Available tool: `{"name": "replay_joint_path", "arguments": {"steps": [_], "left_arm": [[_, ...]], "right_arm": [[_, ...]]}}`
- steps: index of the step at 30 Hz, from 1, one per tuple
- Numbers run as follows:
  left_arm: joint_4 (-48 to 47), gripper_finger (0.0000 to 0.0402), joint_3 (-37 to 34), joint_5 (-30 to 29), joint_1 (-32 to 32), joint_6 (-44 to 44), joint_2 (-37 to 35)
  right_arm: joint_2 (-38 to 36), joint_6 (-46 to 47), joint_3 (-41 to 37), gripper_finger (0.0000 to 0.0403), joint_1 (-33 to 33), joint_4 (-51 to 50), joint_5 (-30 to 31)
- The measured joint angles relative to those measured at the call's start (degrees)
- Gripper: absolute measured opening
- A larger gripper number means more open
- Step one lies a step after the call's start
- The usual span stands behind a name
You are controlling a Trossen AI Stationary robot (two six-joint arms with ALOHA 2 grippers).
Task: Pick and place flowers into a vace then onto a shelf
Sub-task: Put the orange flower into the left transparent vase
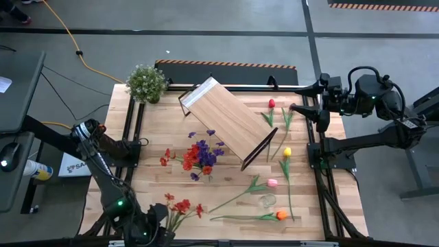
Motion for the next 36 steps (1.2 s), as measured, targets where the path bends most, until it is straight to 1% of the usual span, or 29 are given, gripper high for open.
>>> {"name": "replay_joint_path", "arguments": {"steps": [10, 14, 19, 26, 31, 34, 36], "left_arm": [[9.06, 0.0035, 0.0, 0.38, 6.94, 16.93, -0.04], [11.05, 0.0035, 0.02, 1.84, 9.03, 20.92, -0.04], [14.47, 0.0035, 0.02, 1.51, 11.03, 26.57, -0.04], [20.45, 0.0035, 0.02, -1.38, 13.78, 36.05, -0.07], [20.83, 0.0035, 1.03, -3.91, 15.45, 42.33, -0.07], [20.87, 0.0035, 3.01, -6.64, 15.97, 47.28, -0.07], [20.82, 0.0035, 4.78, -9.45, 16.0, 51.42, -0.07]], "right_arm": [[0.0, 0.41, -0.02, 0.0303, -0.01, 0.0, 0.0], [-0.01, 0.41, -0.02, 0.0303, 0.0, 0.0, -0.01], [0.0, 0.41, -0.02, 0.0303, -0.01, 0.0, -0.01], [0.0, 0.14, -0.01, 0.0303, 0.01, 0.0, 0.0], [-0.01, 0.04, -0.02, 0.0303, -0.01, 0.0, 0.0], [0.0, 0.08, 0.0, 0.0303, -0.01, 0.01, 0.0], [0.0, 0.09, -0.01, 0.0303, -0.01, 0.0, 0.0]]}}
